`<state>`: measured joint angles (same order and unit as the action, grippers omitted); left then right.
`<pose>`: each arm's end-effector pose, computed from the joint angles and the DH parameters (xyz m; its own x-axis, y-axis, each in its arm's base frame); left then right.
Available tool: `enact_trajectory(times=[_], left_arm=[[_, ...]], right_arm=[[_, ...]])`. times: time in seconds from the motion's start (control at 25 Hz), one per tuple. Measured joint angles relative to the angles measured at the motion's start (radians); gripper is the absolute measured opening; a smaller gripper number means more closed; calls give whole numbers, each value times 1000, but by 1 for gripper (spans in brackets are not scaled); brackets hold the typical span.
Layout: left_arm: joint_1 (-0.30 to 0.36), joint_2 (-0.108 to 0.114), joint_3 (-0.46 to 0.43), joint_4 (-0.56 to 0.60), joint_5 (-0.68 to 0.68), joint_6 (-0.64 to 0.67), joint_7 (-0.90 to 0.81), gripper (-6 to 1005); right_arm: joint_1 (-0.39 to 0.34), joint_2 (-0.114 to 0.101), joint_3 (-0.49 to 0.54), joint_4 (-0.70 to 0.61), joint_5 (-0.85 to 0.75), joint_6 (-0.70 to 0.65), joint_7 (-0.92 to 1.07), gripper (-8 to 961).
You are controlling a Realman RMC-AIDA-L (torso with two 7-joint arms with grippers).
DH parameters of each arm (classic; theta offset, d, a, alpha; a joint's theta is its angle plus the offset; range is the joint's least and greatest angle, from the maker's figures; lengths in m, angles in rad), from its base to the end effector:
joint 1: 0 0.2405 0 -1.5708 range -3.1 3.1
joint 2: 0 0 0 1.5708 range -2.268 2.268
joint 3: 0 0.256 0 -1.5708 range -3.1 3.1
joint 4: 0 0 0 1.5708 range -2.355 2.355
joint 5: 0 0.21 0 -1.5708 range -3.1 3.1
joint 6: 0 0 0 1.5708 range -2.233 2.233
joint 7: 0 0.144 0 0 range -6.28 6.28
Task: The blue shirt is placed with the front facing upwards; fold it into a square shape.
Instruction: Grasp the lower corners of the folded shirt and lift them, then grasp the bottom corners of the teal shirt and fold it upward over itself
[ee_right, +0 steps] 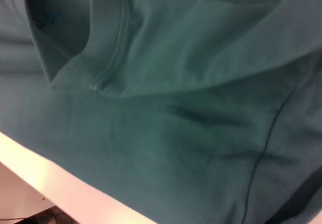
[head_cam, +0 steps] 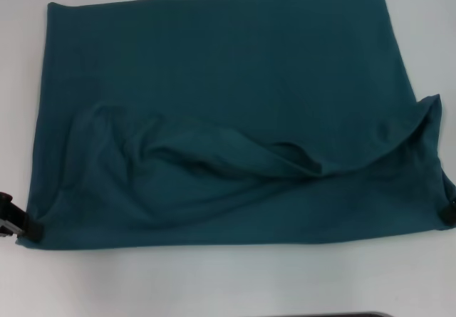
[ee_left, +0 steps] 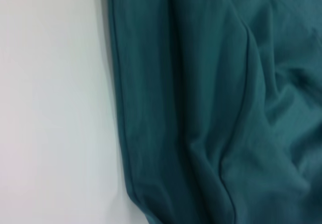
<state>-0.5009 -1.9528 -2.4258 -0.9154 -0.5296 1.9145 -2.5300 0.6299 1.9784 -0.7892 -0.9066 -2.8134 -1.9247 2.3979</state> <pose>-0.3206 0.2768 0.0718 0.0614 0.9935 -0.0963 0.9890 -0.0736 -0.1286 0.3008 0.2987 0.0622 0.2370 -0.9224 0.3048 -0.9159 -0.3168 -0.2464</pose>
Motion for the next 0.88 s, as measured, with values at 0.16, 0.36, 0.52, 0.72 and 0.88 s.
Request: enact_trajectory(times=[0.16,0.36,0.52,0.72,0.88], left_arm=[[-3,0,5,0,10,4,3,33],[2,-5,-9,-2,-20,47,55,34],[10,-11,-24,-5,-32,92,97,34],[14,-10,-51,-15,-36,94,101,33],[-26,-7,-127,-35,-66,86,102,33]], right_arm=[[-1,2,5,0,1,-28,-14,52],[-1,3,18,-1,18,-53,-34,52],[-7,3,14,9,30,-61,-47,53],[-13,-6,28,7,40,-60,-48,53],[8,-31,89,0,125,-58,-49,54]])
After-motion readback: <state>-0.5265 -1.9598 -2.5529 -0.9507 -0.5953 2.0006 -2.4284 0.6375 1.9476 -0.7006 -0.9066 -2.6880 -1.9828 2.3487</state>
